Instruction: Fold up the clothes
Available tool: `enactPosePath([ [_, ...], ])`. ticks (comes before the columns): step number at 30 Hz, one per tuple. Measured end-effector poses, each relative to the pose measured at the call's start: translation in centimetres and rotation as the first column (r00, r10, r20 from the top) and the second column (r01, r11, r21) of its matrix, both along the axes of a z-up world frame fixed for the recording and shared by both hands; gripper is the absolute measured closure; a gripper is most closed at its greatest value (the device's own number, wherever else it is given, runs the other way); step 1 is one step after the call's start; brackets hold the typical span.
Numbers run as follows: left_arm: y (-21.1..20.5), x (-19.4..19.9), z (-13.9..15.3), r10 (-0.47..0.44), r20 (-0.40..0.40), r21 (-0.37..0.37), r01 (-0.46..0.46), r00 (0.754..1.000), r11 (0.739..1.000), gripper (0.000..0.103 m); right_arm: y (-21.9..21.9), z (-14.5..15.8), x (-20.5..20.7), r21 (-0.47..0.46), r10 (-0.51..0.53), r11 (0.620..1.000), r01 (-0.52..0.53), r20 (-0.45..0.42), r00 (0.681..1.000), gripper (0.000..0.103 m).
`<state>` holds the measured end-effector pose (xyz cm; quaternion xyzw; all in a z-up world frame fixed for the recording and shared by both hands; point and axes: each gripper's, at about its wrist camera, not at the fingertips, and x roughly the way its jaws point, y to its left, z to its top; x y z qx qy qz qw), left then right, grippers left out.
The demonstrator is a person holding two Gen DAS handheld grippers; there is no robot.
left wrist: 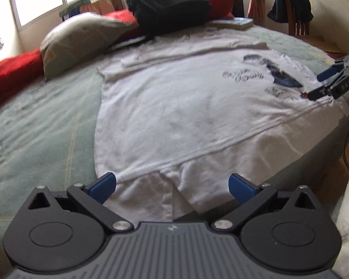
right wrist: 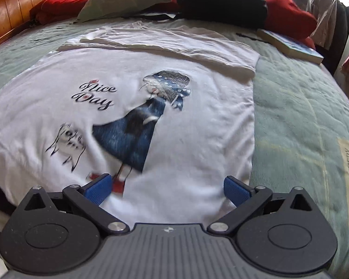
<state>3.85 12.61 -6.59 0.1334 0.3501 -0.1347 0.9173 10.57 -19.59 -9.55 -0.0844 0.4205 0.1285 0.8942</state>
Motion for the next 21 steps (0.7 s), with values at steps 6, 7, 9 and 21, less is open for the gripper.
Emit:
enactPosePath([
  [6,-4.1,2.3,1.0,-0.018,0.122,0.001,0.018,0.992,1.0,0.001,2.1,0.9,-1.2,0.043,0.079,0.995,-0.086,0.137,0.987,0.0],
  [7,-4.6,2.7,0.6,-0.021,0.115,-0.003,0.022,0.993,1.0,0.001,2.6,0.6,-1.1,0.049,0.092,0.994,-0.1,0.144,0.985,0.0],
  [9,-5.7,3.7,-0.4,-0.027,0.102,-0.012,0.029,0.994,1.0,0.001,3.3,-0.3,-1.0,0.04,0.114,0.992,-0.121,0.143,0.983,0.0],
  [21,-6.0,-0.8,-1.9,-0.003,0.037,0.033,0.002,0.999,0.999,0.001,1.3,-2.1,-5.0,-0.017,0.19,0.982,-0.19,0.153,0.97,0.0],
])
